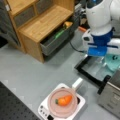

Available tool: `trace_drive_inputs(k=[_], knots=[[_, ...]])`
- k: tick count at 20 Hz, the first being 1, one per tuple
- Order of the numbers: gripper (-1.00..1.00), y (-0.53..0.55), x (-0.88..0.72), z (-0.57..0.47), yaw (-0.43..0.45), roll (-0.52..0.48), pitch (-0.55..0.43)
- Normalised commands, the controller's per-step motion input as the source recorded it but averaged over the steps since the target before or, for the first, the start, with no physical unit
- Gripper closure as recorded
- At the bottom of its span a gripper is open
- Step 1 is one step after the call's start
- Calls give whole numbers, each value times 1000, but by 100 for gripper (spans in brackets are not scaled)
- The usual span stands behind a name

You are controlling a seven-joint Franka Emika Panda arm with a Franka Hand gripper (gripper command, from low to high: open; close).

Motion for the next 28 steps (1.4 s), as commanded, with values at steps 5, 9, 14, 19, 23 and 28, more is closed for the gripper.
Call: trace_drive_inputs(k=[5,9,14,19,23,28], knots=[[-100,-111,-200,6,-55,-15,-98],[-100,-99,-131,69,-29,-63,-53],[-100,-63,0,156,-81,-200,34],[-100,-37,142,202,-57,-286,77],[-100,-28,248,205,10,-300,93],[-100,-56,339,164,39,-268,84]])
